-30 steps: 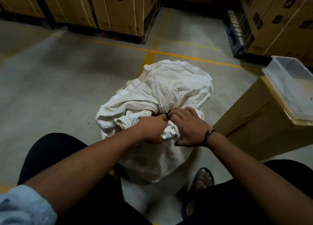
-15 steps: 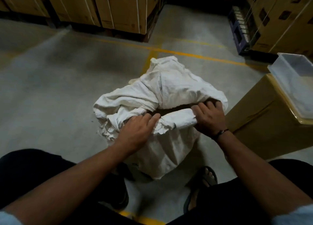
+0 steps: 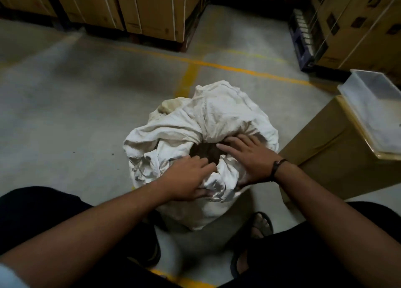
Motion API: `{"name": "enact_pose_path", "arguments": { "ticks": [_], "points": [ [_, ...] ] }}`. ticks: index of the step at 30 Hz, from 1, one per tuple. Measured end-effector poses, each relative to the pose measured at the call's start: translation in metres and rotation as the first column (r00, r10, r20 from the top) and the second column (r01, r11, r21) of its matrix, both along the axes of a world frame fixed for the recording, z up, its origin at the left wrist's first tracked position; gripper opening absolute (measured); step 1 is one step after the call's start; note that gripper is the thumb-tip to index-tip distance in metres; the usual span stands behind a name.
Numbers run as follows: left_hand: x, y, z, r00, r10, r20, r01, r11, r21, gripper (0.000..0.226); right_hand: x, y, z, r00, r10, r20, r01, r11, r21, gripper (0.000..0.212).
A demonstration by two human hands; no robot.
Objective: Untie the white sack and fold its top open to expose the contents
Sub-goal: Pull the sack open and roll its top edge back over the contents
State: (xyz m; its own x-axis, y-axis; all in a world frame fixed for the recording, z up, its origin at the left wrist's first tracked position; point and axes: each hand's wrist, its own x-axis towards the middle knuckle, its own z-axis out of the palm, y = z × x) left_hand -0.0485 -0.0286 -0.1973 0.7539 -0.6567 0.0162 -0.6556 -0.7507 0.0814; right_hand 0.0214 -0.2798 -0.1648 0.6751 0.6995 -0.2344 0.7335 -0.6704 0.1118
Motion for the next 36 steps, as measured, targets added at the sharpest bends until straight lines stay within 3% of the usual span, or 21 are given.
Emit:
{"name": "enact_pose_path", "arguments": {
  "ticks": [3,6,7,9,13,15,18,20,21,24,26,28,30,34,36],
  "points": [
    [-0.007,-0.001,0.002,0.989,-0.122,0.089,0.128,0.989,-0.070,0.042,0.006,-0.001,-0.009,0.989,-0.144,-0.014,0.145,0.989,0.020,0.137],
    [-0.025,0.008,-0.003,0.927,-0.197,0.318,0.235,0.968,-0.087,0.020,0.015,-0.029,-0.026,0.868,-0.428,-0.252,0.459,0.885,0.077,0.143],
    [-0.031,0.010,-0.006,0.916,-0.166,0.366,0.214,0.972,-0.094,0.014,0.016,-0.037,-0.032,0.824,-0.474,-0.312,0.509,0.860,0.037,0.147],
    [-0.035,0.015,-0.012,0.905,-0.060,0.421,0.118,0.986,-0.114,0.024,0.019,-0.041,-0.040,0.778,-0.523,-0.348,0.543,0.839,-0.046,0.151],
    [-0.027,0.020,-0.014,0.952,0.074,0.295,-0.046,0.994,-0.104,0.015,0.029,-0.030,-0.032,0.800,-0.480,-0.361,0.497,0.866,-0.049,0.149],
    [-0.023,0.015,-0.010,0.976,0.130,0.172,-0.124,0.991,-0.046,0.038,0.030,-0.024,-0.022,0.821,-0.463,-0.334,0.455,0.884,-0.108,0.137],
    [-0.015,0.004,-0.003,0.981,0.173,0.087,-0.176,0.984,0.028,0.051,0.029,-0.018,-0.006,0.804,-0.500,-0.321,0.509,0.858,-0.061,0.081],
    [-0.012,-0.003,-0.005,0.983,0.173,0.060,-0.176,0.983,0.052,0.050,0.025,-0.021,0.002,0.700,-0.612,-0.367,0.666,0.745,0.028,0.059],
    [-0.012,-0.005,-0.008,0.984,0.176,0.038,-0.178,0.983,0.046,0.049,0.022,-0.026,0.001,0.611,-0.672,-0.419,0.754,0.655,0.049,0.063],
    [-0.014,-0.010,-0.019,0.986,0.165,-0.021,-0.166,0.986,-0.026,0.053,0.002,-0.033,-0.012,0.317,-0.747,-0.584,0.912,0.410,-0.031,0.102],
    [-0.018,-0.016,-0.026,0.992,0.125,-0.020,-0.126,0.991,-0.039,0.052,-0.004,-0.020,-0.025,0.144,-0.703,-0.697,0.976,0.219,-0.019,0.137],
    [-0.026,-0.024,-0.032,0.999,0.043,0.025,-0.042,0.998,-0.040,0.049,-0.007,-0.001,-0.035,0.073,-0.596,-0.799,0.995,-0.009,0.098,0.157],
    [-0.041,-0.034,-0.044,0.998,-0.050,0.048,0.051,0.998,-0.034,0.045,-0.013,0.020,-0.040,0.147,-0.600,-0.787,0.974,-0.050,0.221,0.154],
    [-0.054,-0.049,-0.052,0.990,-0.095,-0.106,0.098,0.995,0.018,0.057,-0.018,0.030,-0.053,0.327,-0.730,-0.600,0.919,0.099,0.381,0.120],
    [-0.044,-0.050,-0.042,0.998,-0.064,0.021,0.065,0.997,-0.034,0.062,-0.012,0.028,-0.052,0.438,-0.762,-0.477,0.866,0.215,0.452,0.111]
  ]
}}
